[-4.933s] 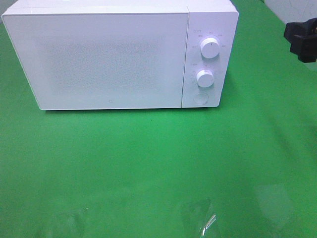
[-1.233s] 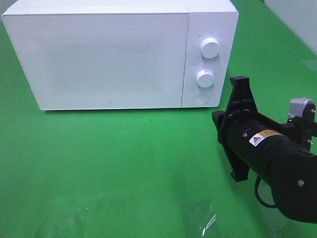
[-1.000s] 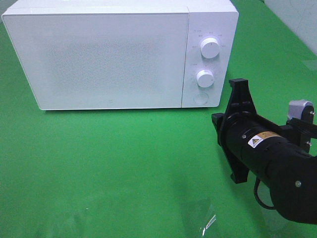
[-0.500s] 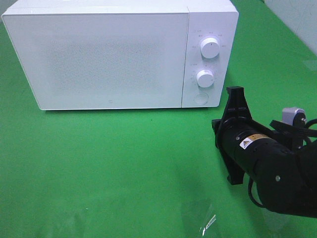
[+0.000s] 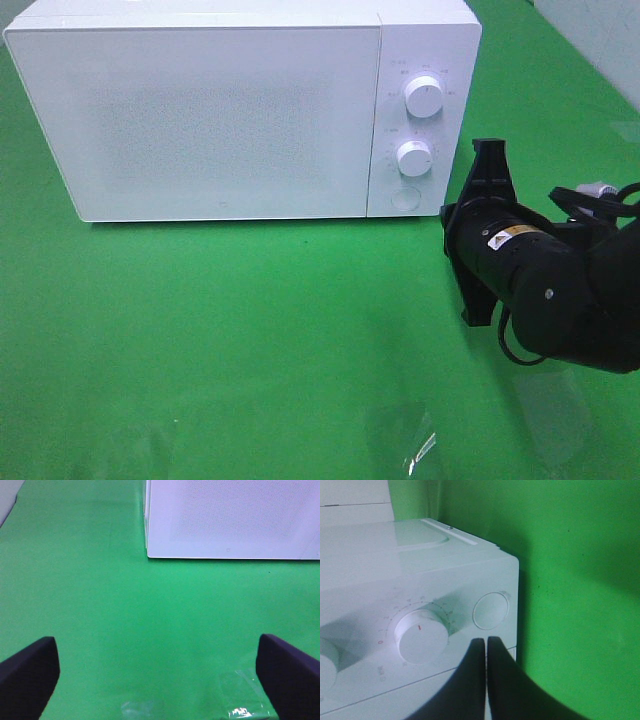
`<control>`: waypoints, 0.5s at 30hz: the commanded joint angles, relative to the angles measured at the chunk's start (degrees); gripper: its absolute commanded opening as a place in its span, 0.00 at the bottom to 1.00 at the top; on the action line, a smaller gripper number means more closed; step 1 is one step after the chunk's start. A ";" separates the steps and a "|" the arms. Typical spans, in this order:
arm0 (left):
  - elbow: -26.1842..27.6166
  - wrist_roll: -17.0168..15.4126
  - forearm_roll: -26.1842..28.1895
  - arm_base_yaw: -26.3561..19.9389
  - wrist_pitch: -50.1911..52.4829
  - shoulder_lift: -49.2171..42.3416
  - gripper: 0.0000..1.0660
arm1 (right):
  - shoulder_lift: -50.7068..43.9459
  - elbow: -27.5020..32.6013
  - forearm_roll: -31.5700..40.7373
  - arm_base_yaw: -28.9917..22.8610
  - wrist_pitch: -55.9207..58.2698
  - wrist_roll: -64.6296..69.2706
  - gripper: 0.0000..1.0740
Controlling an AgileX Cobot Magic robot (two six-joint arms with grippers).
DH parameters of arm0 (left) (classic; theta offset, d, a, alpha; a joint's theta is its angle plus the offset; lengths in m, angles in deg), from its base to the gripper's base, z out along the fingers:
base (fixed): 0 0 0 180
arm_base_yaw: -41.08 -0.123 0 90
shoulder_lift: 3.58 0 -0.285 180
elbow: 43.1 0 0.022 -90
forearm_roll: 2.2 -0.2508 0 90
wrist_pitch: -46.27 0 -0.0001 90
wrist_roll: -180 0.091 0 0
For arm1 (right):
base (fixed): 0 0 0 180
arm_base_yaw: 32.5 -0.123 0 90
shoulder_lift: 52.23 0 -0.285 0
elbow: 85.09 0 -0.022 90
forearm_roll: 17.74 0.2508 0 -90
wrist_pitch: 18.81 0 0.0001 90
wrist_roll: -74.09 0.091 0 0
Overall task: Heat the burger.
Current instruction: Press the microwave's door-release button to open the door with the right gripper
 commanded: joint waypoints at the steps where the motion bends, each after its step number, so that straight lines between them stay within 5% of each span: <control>1: 0.06 -0.29 0.11 -0.17 -0.29 -0.23 0.94 | 1.72 -1.95 -2.23 0.74 1.20 0.34 0.00; 15: 0.06 -0.29 0.11 -0.17 -0.29 -0.23 0.94 | 8.37 -8.37 -4.70 2.92 1.26 0.34 0.00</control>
